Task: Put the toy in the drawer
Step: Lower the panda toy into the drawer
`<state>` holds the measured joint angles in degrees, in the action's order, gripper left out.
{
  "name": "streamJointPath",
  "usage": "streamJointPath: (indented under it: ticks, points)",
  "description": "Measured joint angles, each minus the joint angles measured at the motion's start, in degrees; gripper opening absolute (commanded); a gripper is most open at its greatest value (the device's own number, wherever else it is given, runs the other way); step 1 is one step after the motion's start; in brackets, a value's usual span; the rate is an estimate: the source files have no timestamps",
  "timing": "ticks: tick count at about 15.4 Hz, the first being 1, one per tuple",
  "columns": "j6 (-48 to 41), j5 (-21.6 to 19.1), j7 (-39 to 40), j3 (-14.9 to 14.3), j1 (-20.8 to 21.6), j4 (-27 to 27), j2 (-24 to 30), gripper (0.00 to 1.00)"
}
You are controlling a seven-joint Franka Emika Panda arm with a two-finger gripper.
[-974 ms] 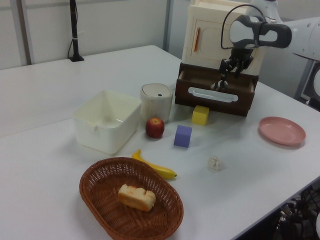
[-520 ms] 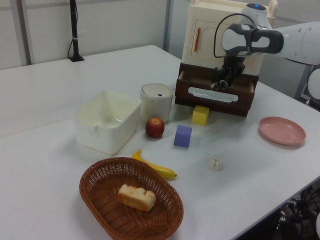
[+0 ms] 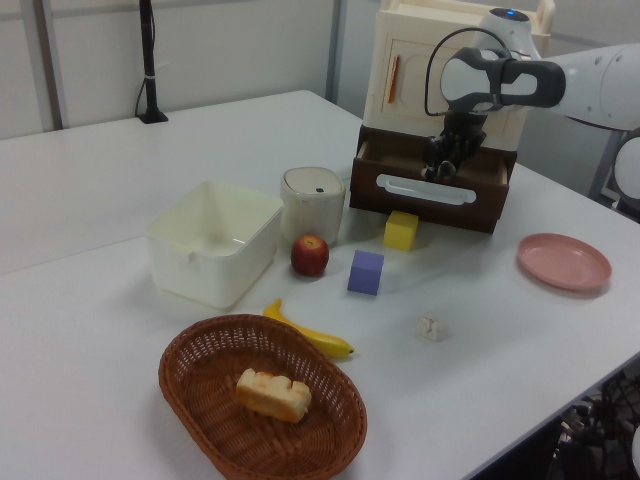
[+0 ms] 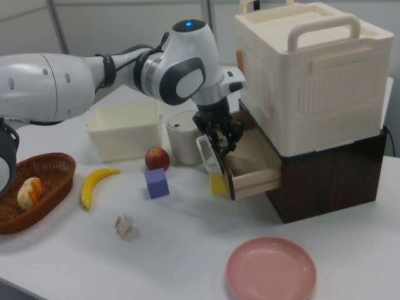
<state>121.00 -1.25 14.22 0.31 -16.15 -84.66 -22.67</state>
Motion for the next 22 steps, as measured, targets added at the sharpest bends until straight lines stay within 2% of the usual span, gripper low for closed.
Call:
streamJointPath:
  ticks: [13, 22]
  points:
    - [0.03, -0.31, 1.42, 0.04, -0.26, 0.38, 0.02, 0.0]
    - [0.03, -2.88, 1.43, 0.39, -0.82, 1.44, 2.56, 0.0]
